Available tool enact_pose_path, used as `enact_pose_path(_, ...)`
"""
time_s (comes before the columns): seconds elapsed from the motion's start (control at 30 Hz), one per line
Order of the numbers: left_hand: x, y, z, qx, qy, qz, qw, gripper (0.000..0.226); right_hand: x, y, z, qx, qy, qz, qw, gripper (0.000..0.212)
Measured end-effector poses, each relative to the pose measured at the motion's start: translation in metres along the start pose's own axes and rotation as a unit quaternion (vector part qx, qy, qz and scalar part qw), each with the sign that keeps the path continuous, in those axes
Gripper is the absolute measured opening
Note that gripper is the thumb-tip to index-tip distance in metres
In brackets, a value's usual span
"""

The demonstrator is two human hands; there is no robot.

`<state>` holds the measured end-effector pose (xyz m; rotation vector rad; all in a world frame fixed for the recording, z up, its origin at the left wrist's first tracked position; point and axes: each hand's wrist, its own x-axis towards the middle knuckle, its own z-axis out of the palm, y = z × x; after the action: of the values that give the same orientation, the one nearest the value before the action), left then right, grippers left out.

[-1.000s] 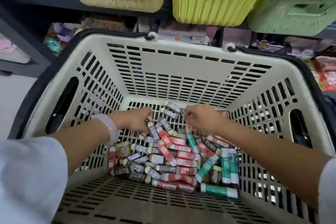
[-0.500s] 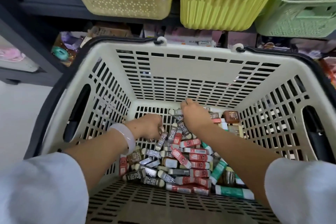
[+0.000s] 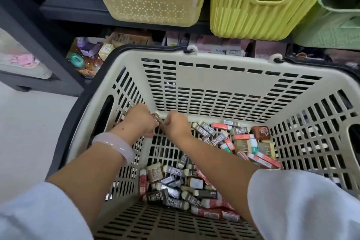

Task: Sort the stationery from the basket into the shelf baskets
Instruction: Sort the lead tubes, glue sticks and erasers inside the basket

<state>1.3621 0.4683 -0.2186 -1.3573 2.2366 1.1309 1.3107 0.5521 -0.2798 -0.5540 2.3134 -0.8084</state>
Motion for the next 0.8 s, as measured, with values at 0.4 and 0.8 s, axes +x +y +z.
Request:
enact_pose_path(0.4, -0.001, 0.001, 0.009, 0.086, -0.001, 0.039, 0.996, 0.013, -0.012, 0.011, -0.035, 0.400, -0.147, 0.064, 0.903, 0.026)
enact_pose_path(0.8, -0.013, -0.016, 0.029, 0.401, -0.207, 0.125, 0.884, 0.037, -0.001, 0.019, -0.015, 0.273, 0.030, 0.130, 0.953, 0.019)
